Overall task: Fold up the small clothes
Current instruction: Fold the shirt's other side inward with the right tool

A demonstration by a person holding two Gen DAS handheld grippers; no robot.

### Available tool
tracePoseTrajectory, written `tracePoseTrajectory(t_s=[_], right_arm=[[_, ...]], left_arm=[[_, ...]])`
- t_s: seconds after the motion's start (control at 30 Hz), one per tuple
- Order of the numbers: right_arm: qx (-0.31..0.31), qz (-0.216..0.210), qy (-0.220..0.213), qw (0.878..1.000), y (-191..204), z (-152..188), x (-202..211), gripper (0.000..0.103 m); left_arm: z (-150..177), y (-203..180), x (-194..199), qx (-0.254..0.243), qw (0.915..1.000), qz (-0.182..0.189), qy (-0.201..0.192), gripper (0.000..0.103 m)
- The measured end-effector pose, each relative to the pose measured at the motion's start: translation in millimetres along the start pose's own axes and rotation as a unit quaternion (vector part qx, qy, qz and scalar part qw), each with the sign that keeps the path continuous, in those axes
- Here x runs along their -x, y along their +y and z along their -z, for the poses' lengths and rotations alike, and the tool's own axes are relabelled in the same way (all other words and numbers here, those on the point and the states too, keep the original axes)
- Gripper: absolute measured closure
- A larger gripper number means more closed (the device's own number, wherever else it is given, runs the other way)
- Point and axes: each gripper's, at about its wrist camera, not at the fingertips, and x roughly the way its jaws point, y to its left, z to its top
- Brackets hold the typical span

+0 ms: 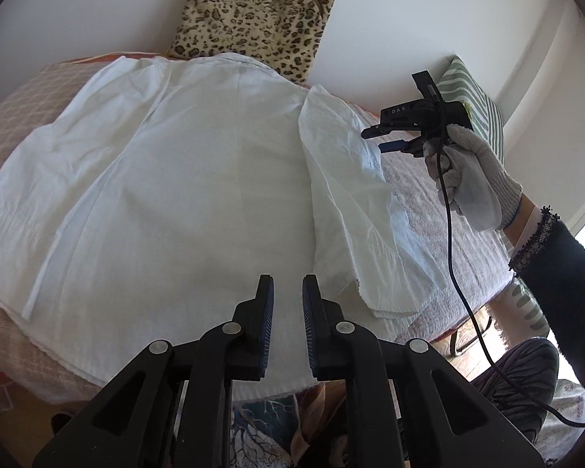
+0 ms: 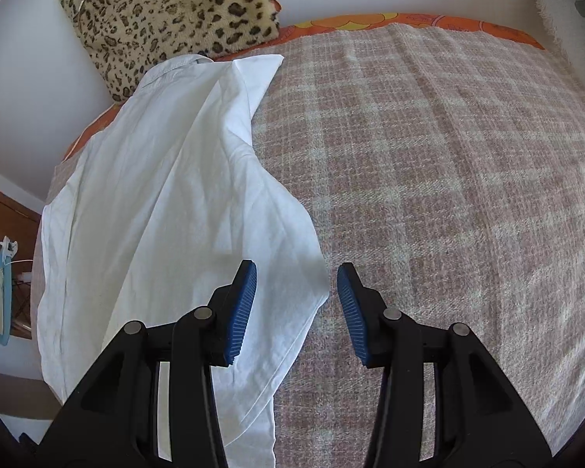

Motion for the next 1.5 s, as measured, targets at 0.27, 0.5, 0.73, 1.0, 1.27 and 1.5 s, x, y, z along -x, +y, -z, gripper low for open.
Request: tracePoseTrajectory(t_s=[0.27,0.5,0.73,1.0,1.27,1.5], right_arm=[[-0.019,-0.012,-0.018,1.000,-4,5,-4,0.057],[-0.026,-0.030,-0.022,0.999,-10,13,-8,0.057],[-0.030,-0.036,-0.025,0.999,-15,12,-5,0.057],[-0.047,-0.060,-0.025,0.997,-23,10,-10,0.065],[-0.041,-0.035,-0.051,0.997,-11,5,-4,0.099],[-0.016,0.000,-0.066,0.998,-6,4,1,0.099]], left_arm=[[-16,-67,-2,-0.103,0.9944,0.007,-0.022,0.074],[-24,-40,-35,-0.044,0.9979,-0.003,0.048,0.073],[-25,-32,-39,0.021,0.9936,0.093,0.060,0.103],[-37,-5,-17,0.170,0.9546,0.242,0.038,0.103],[-15,5,-35,0.131,0.9825,0.098,0.089,0.103],[-4,-4,-42,0.107,0.9828,0.107,0.106,0.103]])
